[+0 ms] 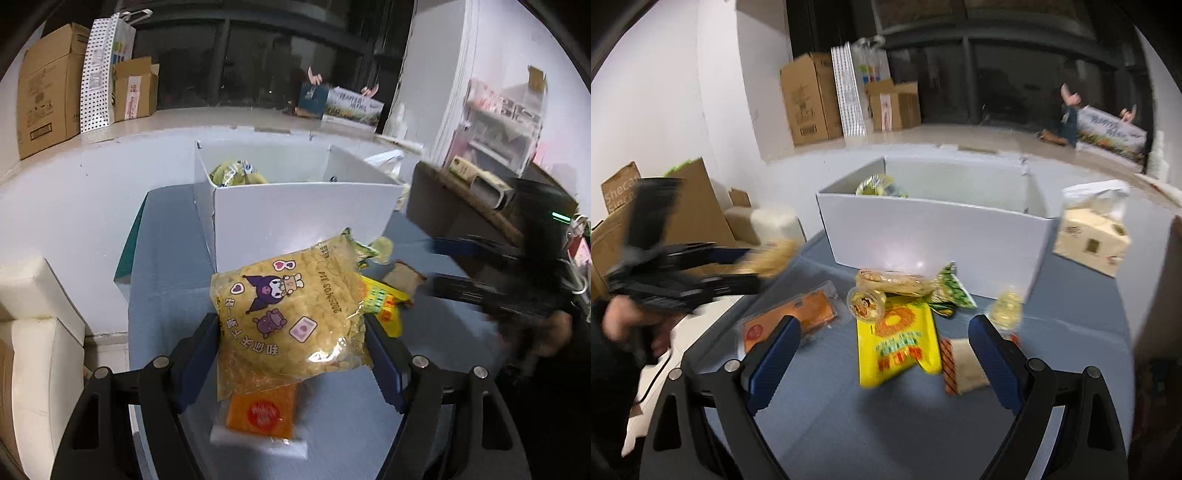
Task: Organize snacks
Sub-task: 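Grasp yellow cartoon-printed bag with left tool while right tool grasps bread pack, then lower cartoon bag and bread pack into the white box, open both tools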
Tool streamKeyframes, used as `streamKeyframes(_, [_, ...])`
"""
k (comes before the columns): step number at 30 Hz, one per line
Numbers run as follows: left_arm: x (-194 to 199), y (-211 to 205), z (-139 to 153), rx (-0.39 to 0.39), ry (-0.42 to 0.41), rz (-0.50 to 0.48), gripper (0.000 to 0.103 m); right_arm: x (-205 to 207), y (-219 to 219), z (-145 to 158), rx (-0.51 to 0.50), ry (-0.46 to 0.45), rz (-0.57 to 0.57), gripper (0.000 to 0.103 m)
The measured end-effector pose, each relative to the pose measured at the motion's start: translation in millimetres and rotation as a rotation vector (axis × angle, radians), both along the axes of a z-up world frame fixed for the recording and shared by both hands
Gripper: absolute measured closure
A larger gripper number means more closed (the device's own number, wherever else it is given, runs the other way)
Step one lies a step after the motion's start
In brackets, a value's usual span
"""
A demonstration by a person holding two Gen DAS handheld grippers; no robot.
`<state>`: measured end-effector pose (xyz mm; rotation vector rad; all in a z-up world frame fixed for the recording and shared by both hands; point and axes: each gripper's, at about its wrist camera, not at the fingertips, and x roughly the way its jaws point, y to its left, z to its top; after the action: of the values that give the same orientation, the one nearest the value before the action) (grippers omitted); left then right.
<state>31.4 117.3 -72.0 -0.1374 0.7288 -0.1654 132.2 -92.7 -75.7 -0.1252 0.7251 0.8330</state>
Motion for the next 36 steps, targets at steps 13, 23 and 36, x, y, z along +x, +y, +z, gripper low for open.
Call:
streamKeyframes(13, [-27.9, 8.9, -3.6, -0.058, -0.021, 0.018, 0.023, 98.7, 98.5, -61.9, -0.196, 0.205, 0.052, 0.007])
streamKeyframes(23, [-31.8, 6.6, 2.7, -0.076, -0.044, 0.014, 0.023, 68.5, 67.7, -36.6, -0.061, 0.169, 0.057, 0.025])
streamKeyframes(36, [28.1, -25.1, 70.0, -0.062, -0.161, -0.028, 0.023, 31.5, -53.9, 70.0, 0.158, -0.064, -0.116, 0.025])
